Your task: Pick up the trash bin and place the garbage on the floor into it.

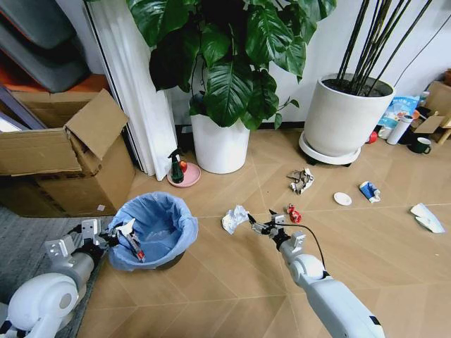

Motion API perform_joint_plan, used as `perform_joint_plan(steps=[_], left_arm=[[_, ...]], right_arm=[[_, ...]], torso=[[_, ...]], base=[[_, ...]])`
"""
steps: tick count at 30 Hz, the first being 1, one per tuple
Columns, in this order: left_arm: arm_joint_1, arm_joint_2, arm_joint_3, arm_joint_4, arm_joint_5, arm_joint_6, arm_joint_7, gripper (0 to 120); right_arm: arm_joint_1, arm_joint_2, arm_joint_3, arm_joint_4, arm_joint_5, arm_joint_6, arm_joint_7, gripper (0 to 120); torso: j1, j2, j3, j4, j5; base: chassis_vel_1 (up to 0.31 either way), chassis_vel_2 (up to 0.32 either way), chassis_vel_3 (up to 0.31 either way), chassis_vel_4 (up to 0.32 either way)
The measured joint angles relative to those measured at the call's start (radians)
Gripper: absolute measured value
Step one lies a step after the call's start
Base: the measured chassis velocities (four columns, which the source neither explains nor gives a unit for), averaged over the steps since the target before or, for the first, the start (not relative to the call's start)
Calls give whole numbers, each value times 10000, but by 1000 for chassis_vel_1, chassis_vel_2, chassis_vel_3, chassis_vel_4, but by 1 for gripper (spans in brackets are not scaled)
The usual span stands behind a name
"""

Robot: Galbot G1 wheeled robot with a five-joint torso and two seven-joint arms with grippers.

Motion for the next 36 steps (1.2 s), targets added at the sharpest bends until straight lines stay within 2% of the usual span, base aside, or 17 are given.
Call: perform_joint_plan(steps=[5,10,13,23,36], left_arm=[[4,29,-5,1,-45,3,0,1],[5,29,-5,1,-54,5,0,1],[7,21,-7,9,-58,5,-1,1],[-118,130,72,151,-133,5,8,1],[-224,188,102,268,-203,-10,28,1]], right_arm=[[742,498,-560,-1006,-132,-339,950,100],[1556,888,-819,-1950,-274,-373,1120,100],[2338,1247,-1015,-3106,-540,-364,1123,100],[2883,1445,-1432,-4156,-568,-532,1185,100],[3636,2068,-1849,-5551,-733,-491,883,100]], torso=[[0,0,1,0,2],[1,0,2,2,2],[1,-2,2,2,1],[1,-2,1,-3,0],[1,-2,1,0,2]], base=[[0,0,0,0],[0,0,0,0],[0,0,0,0],[0,0,0,0],[0,0,0,0]])
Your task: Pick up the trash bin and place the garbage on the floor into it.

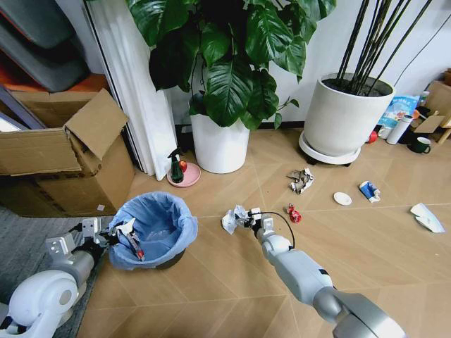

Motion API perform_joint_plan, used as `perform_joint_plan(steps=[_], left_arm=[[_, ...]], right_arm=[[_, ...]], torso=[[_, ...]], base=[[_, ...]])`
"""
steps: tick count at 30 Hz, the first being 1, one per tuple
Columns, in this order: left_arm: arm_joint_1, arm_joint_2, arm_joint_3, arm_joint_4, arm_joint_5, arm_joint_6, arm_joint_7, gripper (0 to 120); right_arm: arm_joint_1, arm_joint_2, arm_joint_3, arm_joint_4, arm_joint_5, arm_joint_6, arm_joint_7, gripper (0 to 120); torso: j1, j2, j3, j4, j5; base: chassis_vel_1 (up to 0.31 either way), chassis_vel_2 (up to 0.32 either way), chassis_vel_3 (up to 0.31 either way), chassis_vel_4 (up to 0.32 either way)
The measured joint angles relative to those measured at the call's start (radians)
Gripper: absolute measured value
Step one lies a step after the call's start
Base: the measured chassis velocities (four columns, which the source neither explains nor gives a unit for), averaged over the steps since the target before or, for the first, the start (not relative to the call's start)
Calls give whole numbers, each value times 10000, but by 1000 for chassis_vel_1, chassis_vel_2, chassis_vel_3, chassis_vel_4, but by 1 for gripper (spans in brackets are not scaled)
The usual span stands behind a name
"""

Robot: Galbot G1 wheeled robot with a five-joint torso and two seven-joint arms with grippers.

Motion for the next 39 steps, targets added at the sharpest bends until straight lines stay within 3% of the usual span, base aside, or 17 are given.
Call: perform_joint_plan(steps=[27,30,34,39], left_arm=[[-122,69,4,63,-130,-58,62,1],[-122,64,4,63,-128,-59,63,1],[-120,31,0,58,-121,-62,64,1],[-108,-10,-5,39,-111,-62,64,1]], right_arm=[[1250,799,-373,-2128,-407,-279,92,100],[1330,851,-377,-2226,-407,-304,91,95],[1528,925,-549,-2457,-434,-420,75,75],[1544,922,-657,-2515,-435,-503,98,62]], torso=[[-1,1,0,-1,0],[-1,1,0,-1,0],[0,2,0,0,0],[-1,2,0,-1,0]], base=[[0,0,0,0],[0,0,0,0],[0,0,0,0],[0,0,0,0]])
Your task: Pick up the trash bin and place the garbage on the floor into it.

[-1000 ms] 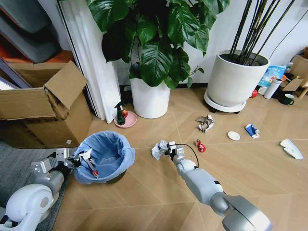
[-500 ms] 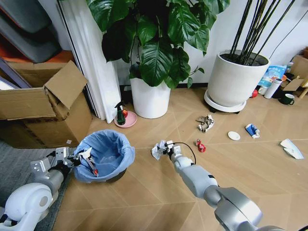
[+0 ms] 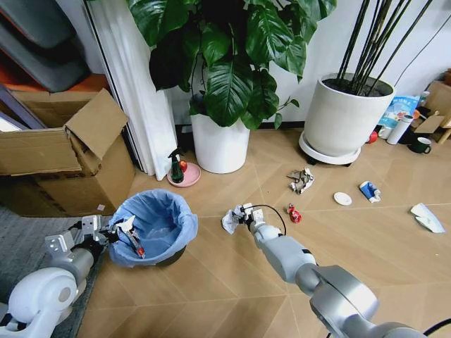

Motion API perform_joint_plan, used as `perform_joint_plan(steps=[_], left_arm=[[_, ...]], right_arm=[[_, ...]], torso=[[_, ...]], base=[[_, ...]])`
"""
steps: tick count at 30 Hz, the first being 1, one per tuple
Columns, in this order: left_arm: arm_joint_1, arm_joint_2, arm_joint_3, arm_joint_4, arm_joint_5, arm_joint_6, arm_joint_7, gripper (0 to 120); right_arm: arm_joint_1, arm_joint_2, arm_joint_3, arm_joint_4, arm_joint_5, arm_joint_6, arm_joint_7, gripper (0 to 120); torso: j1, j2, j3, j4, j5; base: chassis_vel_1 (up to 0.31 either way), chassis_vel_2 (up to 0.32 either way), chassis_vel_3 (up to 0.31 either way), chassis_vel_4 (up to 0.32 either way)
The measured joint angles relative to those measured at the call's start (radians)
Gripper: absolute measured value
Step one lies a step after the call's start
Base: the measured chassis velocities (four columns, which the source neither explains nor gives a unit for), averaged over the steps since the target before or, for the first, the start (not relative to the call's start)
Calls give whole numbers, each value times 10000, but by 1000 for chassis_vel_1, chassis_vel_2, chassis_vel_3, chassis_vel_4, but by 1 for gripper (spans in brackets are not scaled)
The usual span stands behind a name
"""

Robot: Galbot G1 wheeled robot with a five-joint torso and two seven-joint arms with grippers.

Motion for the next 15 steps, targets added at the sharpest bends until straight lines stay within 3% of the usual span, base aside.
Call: perform_joint_plan(steps=[9,11,13,15], left_arm=[[70,-64,-18,-39,44,-11,9,1],[71,-65,-18,-40,45,-11,9,1],[93,-82,-25,-53,60,-13,9,1],[100,-82,-28,-57,61,-13,10,1]], right_arm=[[4,-21,-57,-37,-39,-68,58,26],[9,-21,-62,-41,-40,-73,60,23],[39,-22,-89,-80,-57,-101,79,11],[39,-23,-94,-82,-58,-104,79,9]], torso=[[0,0,0,0,0],[0,0,0,0,0],[0,0,0,0,0],[0,0,0,0,0]], base=[[0,0,0,0],[0,0,0,0],[0,0,0,0],[0,0,0,0]])
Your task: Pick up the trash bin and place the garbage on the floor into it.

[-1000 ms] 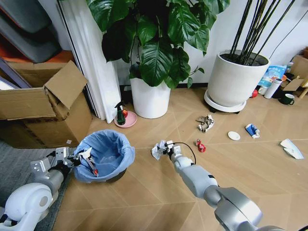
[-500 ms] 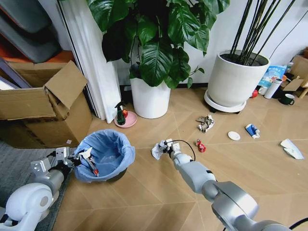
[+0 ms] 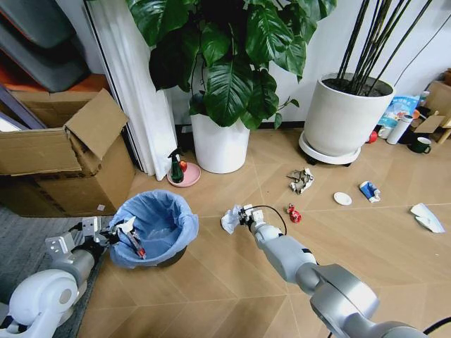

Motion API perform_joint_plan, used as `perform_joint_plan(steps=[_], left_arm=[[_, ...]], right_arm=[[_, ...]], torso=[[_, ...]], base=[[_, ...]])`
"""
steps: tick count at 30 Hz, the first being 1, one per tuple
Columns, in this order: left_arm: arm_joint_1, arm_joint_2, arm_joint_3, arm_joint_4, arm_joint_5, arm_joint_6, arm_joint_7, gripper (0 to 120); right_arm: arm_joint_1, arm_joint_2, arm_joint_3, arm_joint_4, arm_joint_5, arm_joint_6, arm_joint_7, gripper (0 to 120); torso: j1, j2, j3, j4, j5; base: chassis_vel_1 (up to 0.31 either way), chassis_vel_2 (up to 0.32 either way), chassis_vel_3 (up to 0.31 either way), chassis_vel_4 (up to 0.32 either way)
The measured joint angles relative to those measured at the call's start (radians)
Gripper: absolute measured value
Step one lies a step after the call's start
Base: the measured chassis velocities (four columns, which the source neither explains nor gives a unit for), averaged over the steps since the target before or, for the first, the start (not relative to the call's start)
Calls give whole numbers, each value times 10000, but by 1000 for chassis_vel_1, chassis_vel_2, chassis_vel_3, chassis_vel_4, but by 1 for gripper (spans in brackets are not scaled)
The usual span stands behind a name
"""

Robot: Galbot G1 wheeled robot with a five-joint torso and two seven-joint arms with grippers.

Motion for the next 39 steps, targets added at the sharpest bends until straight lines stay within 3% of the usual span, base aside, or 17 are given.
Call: perform_joint_plan(steps=[1,3,13,33,39], left_arm=[[15,-5,-5,-8,3,0,1,1],[22,-10,-9,-11,6,-1,1,1],[18,-25,-11,-11,19,-6,2,1],[-57,71,-3,180,11,-16,-2,1],[-164,127,194,469,11,-38,-3,1]], right_arm=[[0,-7,-10,-2,-1,-4,0,2],[2,-11,-12,-8,-1,-8,0,0],[-260,-170,-92,302,54,-5,-11,0],[-1015,-916,-539,2457,450,35,37,0],[-1219,-1369,-696,3983,481,0,40,0]], torso=[[0,0,0,0,0],[0,0,0,0,0],[0,0,0,0,0],[0,0,0,1,0],[0,0,0,0,0]], base=[[0,0,0,0],[0,0,0,0],[0,0,0,0],[0,0,0,0],[0,0,0,0]])
